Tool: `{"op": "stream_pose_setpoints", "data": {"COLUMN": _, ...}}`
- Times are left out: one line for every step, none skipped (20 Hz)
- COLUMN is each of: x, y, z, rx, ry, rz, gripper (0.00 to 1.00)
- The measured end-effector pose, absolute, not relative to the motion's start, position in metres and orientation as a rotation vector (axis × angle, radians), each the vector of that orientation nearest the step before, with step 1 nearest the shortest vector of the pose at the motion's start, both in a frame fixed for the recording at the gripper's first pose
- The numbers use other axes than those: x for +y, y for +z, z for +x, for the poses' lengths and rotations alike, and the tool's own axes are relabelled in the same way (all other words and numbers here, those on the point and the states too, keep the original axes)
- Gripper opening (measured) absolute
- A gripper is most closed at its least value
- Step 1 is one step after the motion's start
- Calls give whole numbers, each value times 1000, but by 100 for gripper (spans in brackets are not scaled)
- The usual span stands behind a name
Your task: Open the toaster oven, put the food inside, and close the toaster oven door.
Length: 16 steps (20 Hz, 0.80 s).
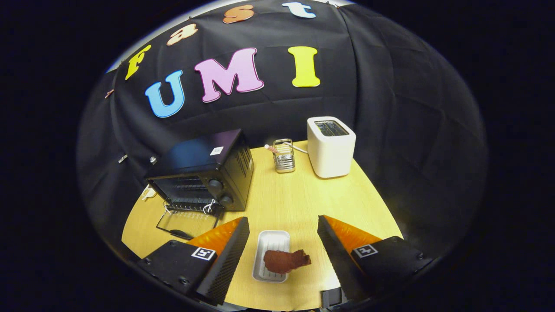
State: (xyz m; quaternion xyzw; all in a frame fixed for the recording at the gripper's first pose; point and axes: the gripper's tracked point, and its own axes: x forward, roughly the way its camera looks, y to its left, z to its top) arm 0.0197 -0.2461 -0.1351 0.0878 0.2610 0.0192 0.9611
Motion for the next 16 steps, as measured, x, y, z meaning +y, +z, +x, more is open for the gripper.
{"op": "stream_pose_setpoints", "data": {"x": -252, "y": -143, "z": 19, "rx": 551, "ry": 63, "rz": 191, "gripper": 99}}
{"op": "stream_pose_setpoints", "data": {"x": -258, "y": -153, "z": 17, "rx": 574, "ry": 85, "rz": 206, "gripper": 99}}
{"op": "stream_pose_setpoints", "data": {"x": -264, "y": -162, "z": 17, "rx": 600, "ry": 103, "rz": 222, "gripper": 99}}
{"op": "stream_pose_setpoints", "data": {"x": -268, "y": -175, "z": 15, "rx": 635, "ry": 129, "rz": 246, "gripper": 99}}
{"op": "stream_pose_setpoints", "data": {"x": -270, "y": -187, "z": 12, "rx": 669, "ry": 155, "rz": 276, "gripper": 99}}
{"op": "stream_pose_setpoints", "data": {"x": -272, "y": -199, "z": 12, "rx": 704, "ry": 175, "rz": 307, "gripper": 99}}
{"op": "stream_pose_setpoints", "data": {"x": -272, "y": -210, "z": 11, "rx": 734, "ry": 193, "rz": 346, "gripper": 99}}
{"op": "stream_pose_setpoints", "data": {"x": -273, "y": -219, "z": 9, "rx": 757, "ry": 201, "rz": 385, "gripper": 99}}
{"op": "stream_pose_setpoints", "data": {"x": -277, "y": -225, "z": 11, "rx": 766, "ry": 202, "rz": 421, "gripper": 97}}
{"op": "stream_pose_setpoints", "data": {"x": -275, "y": -233, "z": 11, "rx": 783, "ry": 219, "rz": 453, "gripper": 96}}
{"op": "stream_pose_setpoints", "data": {"x": -272, "y": -239, "z": 11, "rx": 804, "ry": 233, "rz": 479, "gripper": 90}}
{"op": "stream_pose_setpoints", "data": {"x": -267, "y": -245, "z": 9, "rx": 832, "ry": 253, "rz": 504, "gripper": 83}}
{"op": "stream_pose_setpoints", "data": {"x": -261, "y": -249, "z": 7, "rx": 859, "ry": 277, "rz": 528, "gripper": 78}}
{"op": "stream_pose_setpoints", "data": {"x": -257, "y": -252, "z": 6, "rx": 878, "ry": 295, "rz": 549, "gripper": 76}}
{"op": "stream_pose_setpoints", "data": {"x": -254, "y": -255, "z": 6, "rx": 889, "ry": 304, "rz": 562, "gripper": 68}}
{"op": "stream_pose_setpoints", "data": {"x": -254, "y": -256, "z": 7, "rx": 892, "ry": 307, "rz": 571, "gripper": 65}}
